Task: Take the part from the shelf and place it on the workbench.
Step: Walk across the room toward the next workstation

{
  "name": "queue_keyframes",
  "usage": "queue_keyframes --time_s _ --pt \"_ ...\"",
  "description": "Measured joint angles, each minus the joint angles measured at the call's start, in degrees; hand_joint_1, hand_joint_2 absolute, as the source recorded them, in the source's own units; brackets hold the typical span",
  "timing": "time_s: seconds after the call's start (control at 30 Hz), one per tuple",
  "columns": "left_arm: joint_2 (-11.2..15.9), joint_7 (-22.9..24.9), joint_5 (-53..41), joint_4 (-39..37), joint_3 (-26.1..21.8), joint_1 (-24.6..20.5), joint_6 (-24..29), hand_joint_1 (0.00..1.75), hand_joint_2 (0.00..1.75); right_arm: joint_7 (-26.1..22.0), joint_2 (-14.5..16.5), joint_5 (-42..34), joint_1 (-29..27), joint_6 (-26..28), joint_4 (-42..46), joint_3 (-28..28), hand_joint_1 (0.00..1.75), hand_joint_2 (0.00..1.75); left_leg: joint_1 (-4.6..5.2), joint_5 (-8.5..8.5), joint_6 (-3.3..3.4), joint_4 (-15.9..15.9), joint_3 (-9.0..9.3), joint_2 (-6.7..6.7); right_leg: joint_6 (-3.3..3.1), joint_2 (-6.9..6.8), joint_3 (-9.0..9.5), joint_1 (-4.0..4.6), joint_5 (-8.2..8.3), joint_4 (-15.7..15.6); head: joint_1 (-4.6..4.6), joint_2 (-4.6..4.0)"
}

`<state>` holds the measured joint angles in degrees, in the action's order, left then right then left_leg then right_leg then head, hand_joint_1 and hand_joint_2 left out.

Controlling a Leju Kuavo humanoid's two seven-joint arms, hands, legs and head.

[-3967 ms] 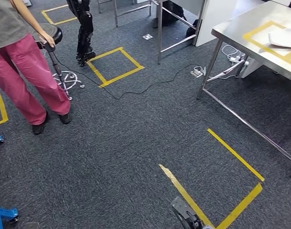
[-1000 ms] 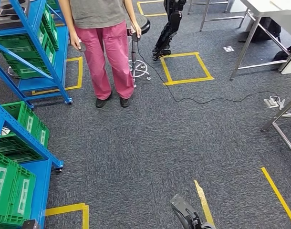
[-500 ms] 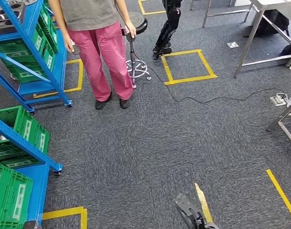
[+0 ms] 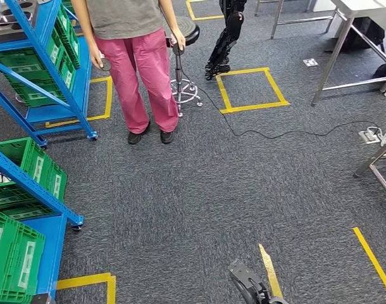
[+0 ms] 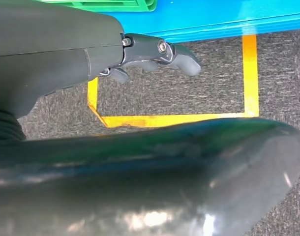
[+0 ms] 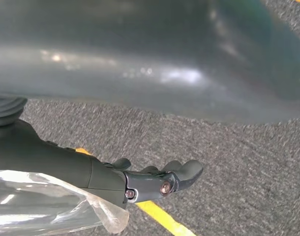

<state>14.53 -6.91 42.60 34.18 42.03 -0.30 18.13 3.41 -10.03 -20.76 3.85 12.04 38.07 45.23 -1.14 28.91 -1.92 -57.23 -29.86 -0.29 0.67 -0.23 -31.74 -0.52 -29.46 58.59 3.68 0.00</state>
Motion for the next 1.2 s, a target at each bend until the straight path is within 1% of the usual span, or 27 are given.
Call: queue_keyframes --time_s 0.17,0.57,0.6,0.77,0.83,0.87,0.9,0.93,0.97,1.0,1.03,1.07,1.1,1.13,1.17,1.2 --pt "0.01 -0.07 0.30 0.00 0.33 -0.01 0.09 0.00 0.00 -0.06 0.00 0.00 0.00 -0.02 0.00 0.02 0.00 0.00 0.24 0.05 0.08 -0.17 -0.04 0.00 0.16 0.00 0.06 -0.23 0.09 -0.06 -0.01 0.00" --pt "0.09 -0.31 0.67 0.00 0.81 -0.04 0.21 0.00 0.00 -0.44 0.00 0.00 0.00 -0.02 -0.09 0.02 0.00 0.00 0.34 0.15 0.27 -0.33 -0.04 0.00 0.27 0.01 0.11 -0.33 0.14 -0.11 -0.01 0.00" --pt "0.10 -0.31 0.67 0.00 0.82 -0.04 0.21 0.00 0.00 -0.44 0.01 0.00 0.00 -0.02 -0.09 0.02 0.00 0.00 0.37 0.22 0.35 -0.45 -0.08 0.00 0.36 0.01 0.12 -0.41 0.18 -0.16 -0.01 0.00" --pt "0.36 -0.33 0.69 0.00 0.91 -0.04 0.25 0.00 0.00 -0.44 0.10 -0.02 0.01 -0.04 -0.09 0.01 0.00 0.00 0.66 0.44 1.57 -0.94 -0.33 0.00 1.15 0.01 0.19 -0.75 0.40 -0.48 -0.08 0.00" --pt "0.45 -0.34 0.69 0.00 0.93 -0.07 0.25 0.00 0.00 -0.45 0.11 -0.02 0.09 -0.04 -0.08 -0.02 0.00 0.00 0.60 -0.17 2.18 0.33 0.20 0.07 1.62 0.02 0.44 -0.71 0.48 -0.99 -0.04 0.00" --pt "0.46 -0.36 0.68 0.00 0.96 -0.14 0.24 0.00 0.00 -0.48 0.11 -0.01 0.15 -0.04 -0.08 -0.05 0.00 0.00 0.47 -0.60 2.49 1.24 0.66 0.12 1.79 0.06 0.19 -0.66 0.06 -0.57 0.01 0.00" --pt "0.46 -0.37 0.68 -0.01 0.99 -0.23 0.23 0.00 0.00 -0.49 0.11 -0.01 0.21 -0.05 -0.09 -0.08 0.00 0.00 0.31 -0.99 2.73 2.08 1.14 0.18 1.92 0.11 -0.68 -0.60 -0.88 1.09 0.10 0.00" --pt "0.43 -0.38 0.68 -0.01 1.03 -0.31 0.23 0.00 0.00 -0.51 0.12 0.00 0.24 -0.06 -0.10 -0.11 0.00 0.00 0.18 -1.17 2.85 2.50 1.41 0.23 2.00 0.16 -2.31 -0.63 -2.29 4.07 0.21 0.00" --pt "0.39 -0.39 0.68 -0.02 1.10 -0.39 0.22 0.00 0.00 -0.51 0.13 0.00 0.23 -0.08 -0.11 -0.11 0.00 0.00 0.18 -1.16 2.96 2.57 1.48 0.21 2.13 0.19 -4.39 -0.66 -3.78 7.89 0.23 0.00" --pt "0.33 -0.39 0.69 -0.02 1.18 -0.41 0.22 0.00 0.00 -0.50 0.14 0.00 0.15 -0.09 -0.14 -0.10 0.00 0.00 0.18 -1.06 2.98 2.52 1.50 0.19 2.30 0.20 -6.51 -0.71 -4.83 11.54 0.29 0.00" --pt "0.26 -0.39 0.69 -0.03 1.24 -0.39 0.22 0.00 0.00 -0.49 0.15 0.00 0.06 -0.10 -0.19 -0.10 0.00 0.00 0.16 -0.89 2.92 2.43 1.56 0.15 2.51 0.19 -7.97 -0.79 -4.91 13.71 0.28 0.00" --pt "0.18 -0.39 0.69 -0.04 1.29 -0.37 0.22 0.00 0.00 -0.49 0.14 0.00 -0.01 -0.10 -0.25 -0.11 0.00 0.00 0.08 -0.66 2.77 2.31 1.68 0.08 2.72 0.18 -8.40 -0.88 -3.86 13.69 0.28 0.00" --pt "0.13 -0.39 0.69 -0.05 1.32 -0.36 0.23 0.00 0.00 -0.49 0.14 0.01 0.00 -0.09 -0.32 -0.16 0.00 0.00 -0.06 -0.35 2.51 2.11 1.87 0.01 2.93 0.16 -7.69 -1.01 -1.85 11.45 0.31 0.00" --pt "0.09 -0.39 0.68 -0.06 1.35 -0.36 0.23 0.00 0.00 -0.50 0.13 0.02 0.05 -0.09 -0.40 -0.23 0.00 0.00 -0.24 0.09 2.15 1.80 2.11 -0.03 3.15 0.14 -6.17 -1.20 0.40 7.74 0.30 0.00" --pt "0.15 -0.39 0.68 -0.09 1.38 -0.40 0.23 0.00 0.00 -0.51 0.20 0.04 0.15 -0.10 -0.46 -0.27 0.00 0.00 -0.28 0.62 1.67 1.36 2.21 -0.07 3.30 0.19 -4.33 -1.23 1.82 4.27 0.38 0.00" --pt "0.18 -0.39 0.67 -0.11 1.44 -0.47 0.23 0.00 0.00 -0.52 0.26 0.07 0.25 -0.11 -0.50 -0.29 0.00 0.00 -0.29 1.07 1.23 0.87 2.18 -0.09 3.09 0.26 -2.97 -1.22 2.38 1.78 0.43 0.01"
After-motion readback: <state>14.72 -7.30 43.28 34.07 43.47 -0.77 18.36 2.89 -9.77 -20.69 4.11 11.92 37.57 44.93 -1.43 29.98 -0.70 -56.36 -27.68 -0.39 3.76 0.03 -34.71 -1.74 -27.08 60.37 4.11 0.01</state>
